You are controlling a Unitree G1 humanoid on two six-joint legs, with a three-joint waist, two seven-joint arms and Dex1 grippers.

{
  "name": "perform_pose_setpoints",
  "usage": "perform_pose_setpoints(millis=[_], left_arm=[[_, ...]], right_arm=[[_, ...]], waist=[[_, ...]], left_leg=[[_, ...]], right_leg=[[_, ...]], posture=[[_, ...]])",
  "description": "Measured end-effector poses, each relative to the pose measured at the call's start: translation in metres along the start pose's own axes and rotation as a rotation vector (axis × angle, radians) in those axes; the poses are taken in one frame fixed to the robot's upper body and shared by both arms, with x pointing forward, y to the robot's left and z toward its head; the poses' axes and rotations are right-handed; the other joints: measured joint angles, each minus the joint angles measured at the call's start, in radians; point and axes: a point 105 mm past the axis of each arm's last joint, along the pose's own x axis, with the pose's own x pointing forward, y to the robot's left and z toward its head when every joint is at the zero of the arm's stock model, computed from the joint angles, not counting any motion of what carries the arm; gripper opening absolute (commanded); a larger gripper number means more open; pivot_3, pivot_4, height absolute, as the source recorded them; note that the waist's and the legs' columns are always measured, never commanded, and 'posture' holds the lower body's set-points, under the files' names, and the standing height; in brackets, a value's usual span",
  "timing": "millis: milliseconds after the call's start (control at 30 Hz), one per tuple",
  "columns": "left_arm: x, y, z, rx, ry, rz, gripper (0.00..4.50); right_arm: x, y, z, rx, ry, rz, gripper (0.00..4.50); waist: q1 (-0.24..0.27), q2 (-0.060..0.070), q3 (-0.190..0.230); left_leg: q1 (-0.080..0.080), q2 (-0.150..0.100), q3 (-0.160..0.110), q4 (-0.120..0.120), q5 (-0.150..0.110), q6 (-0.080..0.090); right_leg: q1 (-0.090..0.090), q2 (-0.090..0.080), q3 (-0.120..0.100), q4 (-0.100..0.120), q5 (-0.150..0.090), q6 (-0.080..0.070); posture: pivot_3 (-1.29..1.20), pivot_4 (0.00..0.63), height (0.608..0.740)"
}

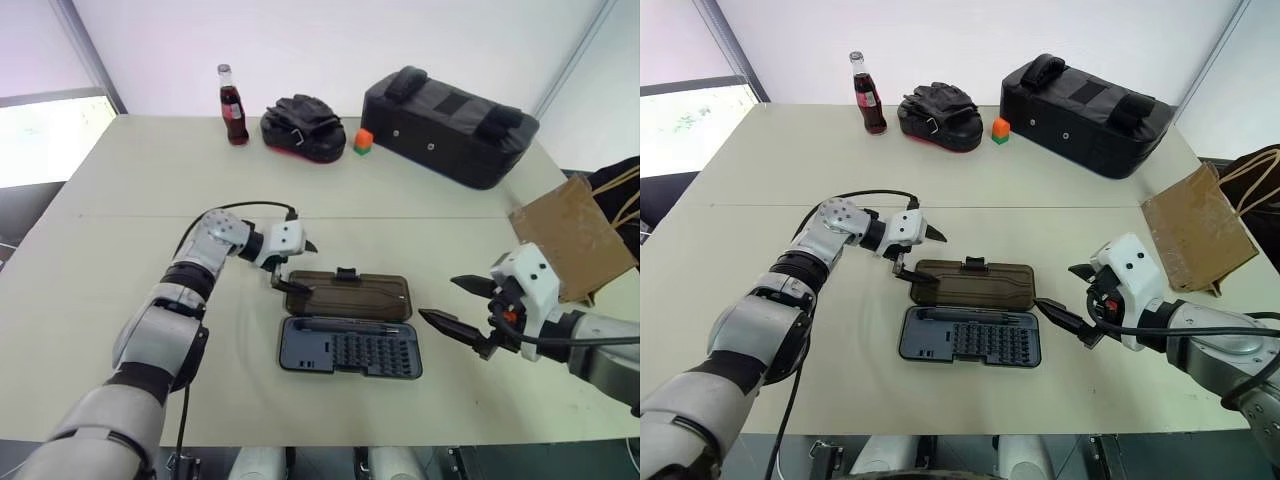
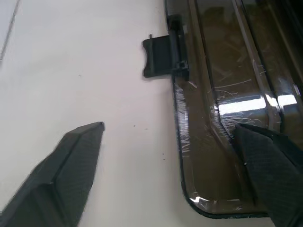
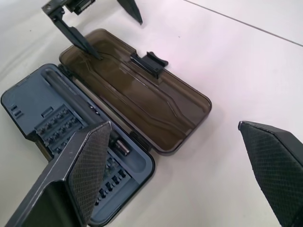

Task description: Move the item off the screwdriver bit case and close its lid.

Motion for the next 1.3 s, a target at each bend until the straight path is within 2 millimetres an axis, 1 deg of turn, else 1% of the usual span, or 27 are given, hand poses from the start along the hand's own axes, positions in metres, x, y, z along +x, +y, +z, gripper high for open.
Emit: perform_pose_setpoints(millis=[100,133,200,233,267,300,333,367,433,467,500,600,633,667,767,833,900,1000,1133,1233,1300], left_arm=[[-0.005,0.018,0.017,-0.110,-0.141,0.123,4.48],[-0.012,0.026,0.025,-0.166,-0.203,0.158,4.48],[-0.033,0.038,0.044,-0.238,-0.312,0.188,4.48],[-0.043,0.039,0.053,-0.253,-0.348,0.184,4.48],[-0.057,0.036,0.063,-0.266,-0.380,0.166,4.48],[-0.065,0.031,0.067,-0.279,-0.391,0.145,4.48],[-0.073,0.021,0.066,-0.299,-0.387,0.120,4.48],[-0.077,0.008,0.063,-0.328,-0.375,0.088,4.24],[-0.078,-0.016,0.058,-0.388,-0.348,0.023,3.62],[-0.079,-0.026,0.057,-0.406,-0.333,-0.003,3.17],[-0.079,-0.035,0.058,-0.409,-0.317,-0.025,2.56],[-0.085,-0.065,0.061,-0.366,-0.239,-0.075,1.09],[-0.085,-0.077,0.060,-0.353,-0.210,-0.094,0.51],[-0.083,-0.087,0.058,-0.351,-0.191,-0.116,0.04],[-0.073,-0.114,0.053,-0.352,-0.152,-0.161,0.04],[-0.067,-0.125,0.052,-0.341,-0.142,-0.161,0.04],[-0.060,-0.136,0.048,-0.293,-0.103,-0.169,0.04],[-0.050,-0.152,0.037,-0.257,-0.051,-0.187,0.04],[-0.048,-0.158,0.026,-0.196,0.021,-0.185,0.04],[-0.042,-0.156,0.019,-0.157,0.064,-0.161,0.04],[-0.034,-0.153,0.020,-0.124,0.058,-0.145,0.04]], right_arm=[[0.000,0.000,0.002,-0.003,-0.005,0.005,4.50],[0.000,0.001,0.004,-0.002,-0.014,0.011,4.50],[-0.003,0.001,0.010,-0.003,-0.040,0.015,4.50],[-0.005,0.000,0.013,-0.004,-0.052,0.014,4.50],[-0.006,0.000,0.016,-0.005,-0.064,0.017,4.50],[-0.007,0.000,0.018,-0.007,-0.073,0.019,4.50],[-0.008,0.001,0.022,-0.016,-0.081,0.026,4.50],[-0.008,0.000,0.024,-0.026,-0.080,0.029,4.50],[-0.008,-0.005,0.026,-0.033,-0.076,0.027,4.50],[-0.006,-0.008,0.026,-0.038,-0.068,0.024,4.50],[-0.005,-0.010,0.025,-0.042,-0.058,0.024,4.50],[0.002,-0.019,0.022,-0.063,-0.027,0.034,4.50],[0.006,-0.023,0.020,-0.075,-0.010,0.037,4.50],[0.008,-0.027,0.018,-0.084,0.005,0.035,4.50],[0.019,-0.035,0.014,-0.136,0.053,0.037,4.50],[0.029,-0.040,0.008,-0.184,0.114,0.040,4.50],[0.039,-0.047,0.004,-0.217,0.167,0.034,4.50],[0.054,-0.053,0.012,-0.217,0.160,0.053,4.50],[0.063,-0.056,0.021,-0.225,0.144,0.065,4.50],[0.069,-0.053,0.017,-0.215,0.153,0.090,4.50],[0.072,-0.052,0.012,-0.213,0.171,0.103,4.50]], waist=[[0.000,-0.001,0.000],[0.000,-0.001,0.001],[-0.003,-0.001,0.001],[-0.006,-0.001,0.001],[-0.010,0.000,0.001],[-0.012,0.001,0.000],[-0.022,0.002,0.000],[-0.026,0.002,0.000],[-0.026,0.001,0.001],[-0.025,0.001,0.001],[-0.023,0.001,0.001],[-0.023,0.002,0.001],[-0.023,0.002,0.001],[-0.023,0.003,0.002],[-0.023,0.003,0.002],[-0.023,0.003,0.002],[-0.024,0.003,0.002],[-0.026,0.005,0.004],[-0.018,0.006,0.004],[-0.017,0.006,0.004],[-0.016,0.006,0.004]], left_leg=[[-0.001,0.000,0.000,0.001,0.000,0.000],[-0.002,0.000,0.000,0.001,0.000,0.000],[-0.002,0.000,0.000,0.001,0.000,0.000],[-0.002,0.000,0.000,0.000,0.000,0.000],[-0.001,0.001,0.000,0.000,0.000,0.000],[-0.001,0.001,0.000,0.000,0.000,0.000],[-0.001,0.001,0.000,0.000,0.000,0.000],[0.000,0.001,0.000,0.000,0.000,0.000],[0.000,0.002,0.000,0.000,0.000,0.000],[0.000,0.002,0.000,0.000,0.000,0.000],[0.000,0.001,0.000,0.000,0.000,0.000],[0.000,0.001,0.001,0.000,0.000,0.000],[0.000,0.001,0.001,0.000,0.000,0.000],[0.000,0.001,0.001,0.000,0.000,0.000],[0.000,0.001,0.001,0.000,0.000,0.000],[0.000,0.001,0.001,0.000,0.000,0.000],[0.000,0.001,0.001,0.000,0.000,0.000],[0.000,0.001,0.002,0.000,0.000,0.000],[0.000,0.001,0.001,0.000,0.000,0.000],[-0.001,0.001,0.002,0.000,0.000,0.000],[-0.001,0.000,0.002,0.000,0.000,0.000]], right_leg=[[0.000,0.000,0.000,0.000,0.000,0.000],[-0.001,0.000,0.000,0.000,0.000,0.000],[-0.002,0.000,0.000,0.000,0.000,0.000],[-0.002,0.000,0.000,0.000,0.000,0.000],[-0.002,0.000,0.000,0.000,0.000,0.000],[-0.002,0.000,0.001,0.000,0.000,0.000],[-0.002,0.000,0.001,0.001,0.000,0.000],[-0.002,0.000,0.002,0.001,0.000,0.000],[-0.002,0.000,0.002,0.002,0.000,0.000],[-0.002,0.000,0.002,0.002,0.000,0.000],[-0.001,0.000,0.002,0.002,0.000,0.000],[-0.001,0.000,0.002,0.001,0.000,-0.001],[-0.001,0.000,0.002,0.001,-0.001,-0.002],[-0.001,0.000,0.002,0.001,-0.002,-0.004],[-0.001,-0.001,0.002,0.001,-0.002,-0.004],[-0.001,0.000,0.002,0.000,-0.002,-0.004],[-0.001,0.000,0.002,0.000,-0.002,-0.004],[-0.002,0.000,0.003,0.000,-0.002,-0.005],[-0.002,-0.001,0.002,-0.001,-0.002,-0.005],[-0.001,-0.001,0.003,-0.003,-0.002,-0.005],[-0.001,-0.001,0.003,-0.004,-0.002,-0.004]], posture=[[0.00,0.150,0.740],[0.00,0.150,0.740],[0.00,0.150,0.740],[0.00,0.150,0.740],[0.00,0.150,0.740],[0.00,0.150,0.740],[0.00,0.150,0.740],[0.00,0.150,0.740],[0.00,0.150,0.740],[0.00,0.150,0.740],[0.00,0.150,0.740],[0.00,0.150,0.740],[0.00,0.150,0.740],[0.00,0.150,0.740],[0.00,0.150,0.740],[0.00,0.150,0.740],[0.00,0.150,0.740],[0.00,0.150,0.740],[0.00,0.150,0.740],[0.00,0.150,0.740],[0.00,0.150,0.740]])
